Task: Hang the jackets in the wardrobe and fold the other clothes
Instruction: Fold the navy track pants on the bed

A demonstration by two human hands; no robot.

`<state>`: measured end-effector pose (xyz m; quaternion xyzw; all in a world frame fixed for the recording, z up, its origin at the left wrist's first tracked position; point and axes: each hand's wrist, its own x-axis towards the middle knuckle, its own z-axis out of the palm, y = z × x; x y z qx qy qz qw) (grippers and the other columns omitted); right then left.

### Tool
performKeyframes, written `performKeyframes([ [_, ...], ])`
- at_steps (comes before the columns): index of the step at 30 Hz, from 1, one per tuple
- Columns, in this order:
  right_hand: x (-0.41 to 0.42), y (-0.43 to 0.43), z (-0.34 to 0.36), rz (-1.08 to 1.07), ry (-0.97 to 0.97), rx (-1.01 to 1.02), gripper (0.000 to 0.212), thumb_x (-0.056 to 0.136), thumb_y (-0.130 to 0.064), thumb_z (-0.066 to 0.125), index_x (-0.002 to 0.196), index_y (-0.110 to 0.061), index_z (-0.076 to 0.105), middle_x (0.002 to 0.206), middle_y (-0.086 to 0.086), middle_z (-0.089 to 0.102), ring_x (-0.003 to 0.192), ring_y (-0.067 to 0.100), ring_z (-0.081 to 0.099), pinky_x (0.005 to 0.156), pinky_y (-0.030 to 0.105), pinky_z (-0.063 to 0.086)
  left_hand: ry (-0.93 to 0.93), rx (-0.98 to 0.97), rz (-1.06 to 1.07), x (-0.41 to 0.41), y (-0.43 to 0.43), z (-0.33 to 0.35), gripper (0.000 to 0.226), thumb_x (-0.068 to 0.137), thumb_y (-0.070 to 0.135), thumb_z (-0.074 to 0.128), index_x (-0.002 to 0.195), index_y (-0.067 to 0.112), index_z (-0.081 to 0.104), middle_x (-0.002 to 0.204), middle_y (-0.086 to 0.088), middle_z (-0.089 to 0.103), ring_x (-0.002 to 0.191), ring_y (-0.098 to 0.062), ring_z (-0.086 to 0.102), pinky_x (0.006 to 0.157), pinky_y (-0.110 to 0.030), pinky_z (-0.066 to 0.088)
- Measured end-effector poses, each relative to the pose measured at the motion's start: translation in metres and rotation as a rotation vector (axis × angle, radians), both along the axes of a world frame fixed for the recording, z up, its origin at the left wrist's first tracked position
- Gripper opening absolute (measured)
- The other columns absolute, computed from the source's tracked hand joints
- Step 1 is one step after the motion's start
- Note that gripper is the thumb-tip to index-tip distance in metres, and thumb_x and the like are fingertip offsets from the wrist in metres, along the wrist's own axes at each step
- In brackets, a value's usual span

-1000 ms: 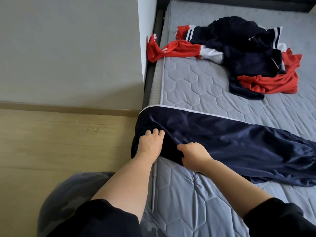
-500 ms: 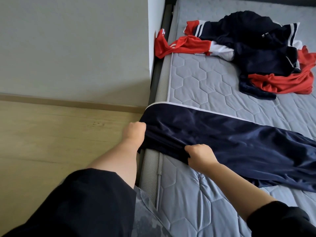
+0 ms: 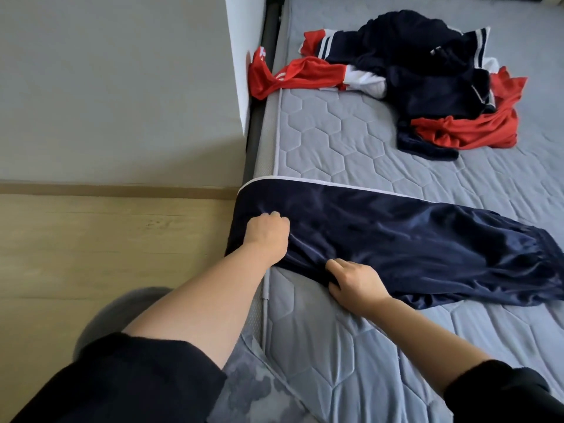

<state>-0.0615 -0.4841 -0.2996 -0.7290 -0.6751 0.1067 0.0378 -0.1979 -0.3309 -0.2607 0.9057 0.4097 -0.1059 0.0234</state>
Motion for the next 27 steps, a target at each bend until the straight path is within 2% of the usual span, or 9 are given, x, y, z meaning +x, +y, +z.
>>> performKeyframes([
  [3,0.015,-0.021,0.003,-0.094,-0.037,0.013,0.027,0.090,-0.036,0.050,0.092,-0.010,0.056,0.089,0.004,0.061,0.085,0.025,0.059,0.065,0.035,0.042,-0.101,0.014,-0.255,0.016,-0.026,-0.012,0.032,0.096,0.025,0.039,0.126,0.014,0.045,0.133,-0.010,0.043,0.120,-0.027,0.040,0.089,-0.036,0.036],
  [6,0.037,-0.039,0.003,-0.326,-0.053,0.079,0.030,0.095,-0.037,0.044,0.085,-0.011,0.057,0.087,0.003,0.060,0.088,0.024,0.058,0.065,0.034,0.036,0.025,-0.179,-0.293,0.027,-0.052,-0.028,0.055,0.100,0.039,0.031,0.150,0.023,0.014,0.158,-0.007,0.002,0.145,-0.025,0.002,0.115,-0.045,0.012],
  [8,0.052,-0.046,0.005,-0.498,-0.021,0.202,0.025,0.092,-0.028,0.051,0.082,-0.008,0.059,0.088,0.007,0.059,0.089,0.030,0.057,0.065,0.034,0.036,0.027,-0.197,-0.301,0.034,-0.059,-0.034,0.060,0.099,0.045,0.030,0.151,0.029,0.002,0.159,-0.004,-0.011,0.145,-0.023,-0.011,0.115,-0.048,0.003],
  [10,0.065,-0.050,0.004,-0.522,-0.067,0.210,0.028,0.088,-0.026,0.056,0.107,-0.007,0.063,0.113,0.013,0.058,0.108,0.034,0.052,0.085,0.038,0.039,0.023,-0.194,-0.338,0.040,-0.063,-0.038,0.064,0.098,0.050,0.030,0.150,0.033,-0.003,0.158,-0.002,-0.016,0.144,-0.022,-0.017,0.115,-0.051,0.000],
  [13,0.091,-0.067,-0.006,-0.494,-0.124,-0.067,0.056,0.096,-0.042,0.039,0.147,-0.022,0.029,0.156,0.003,0.022,0.143,0.023,0.017,0.114,0.046,0.011,0.042,-0.215,-0.369,0.049,-0.068,-0.042,0.064,0.096,0.055,0.029,0.149,0.038,-0.003,0.157,0.000,-0.019,0.143,-0.022,-0.021,0.113,-0.056,-0.001],
  [18,0.153,-0.101,-0.005,-1.220,0.079,-0.041,0.052,0.097,-0.034,0.035,0.142,-0.008,0.033,0.156,0.010,0.020,0.144,0.026,0.013,0.114,0.055,0.007,-0.018,-0.206,-0.308,0.071,-0.067,-0.046,0.062,0.096,0.055,0.024,0.149,0.038,-0.004,0.157,0.002,-0.019,0.143,-0.021,-0.021,0.111,-0.060,0.000],
  [20,0.150,-0.085,-0.004,-1.133,0.032,0.025,0.054,0.096,-0.032,0.038,0.144,-0.008,0.030,0.156,0.012,0.016,0.144,0.028,0.009,0.114,0.053,0.006,-0.033,-0.180,-0.265,0.084,-0.070,-0.049,0.062,0.097,0.055,0.023,0.149,0.036,-0.004,0.157,0.000,-0.019,0.143,-0.023,-0.021,0.112,-0.059,0.000],
  [24,0.132,-0.040,-0.016,-0.545,0.012,0.075,0.057,0.097,-0.037,0.037,0.149,-0.020,0.021,0.159,0.003,0.009,0.146,0.022,0.002,0.115,0.046,0.000,-0.031,-0.172,-0.328,0.106,-0.087,-0.056,0.069,0.093,0.061,0.025,0.149,0.035,-0.007,0.156,-0.004,-0.021,0.142,-0.026,-0.023,0.111,-0.058,-0.003],
  [27,0.181,-0.047,-0.025,-0.769,0.051,-0.044,0.055,0.099,-0.040,0.028,0.150,-0.022,0.017,0.159,-0.002,0.008,0.146,0.017,0.003,0.115,0.049,0.000,0.027,-0.191,-0.442,0.115,-0.092,-0.059,0.074,0.090,0.066,0.027,0.148,0.037,-0.009,0.156,-0.003,-0.023,0.141,-0.025,-0.026,0.110,-0.059,-0.006],
])
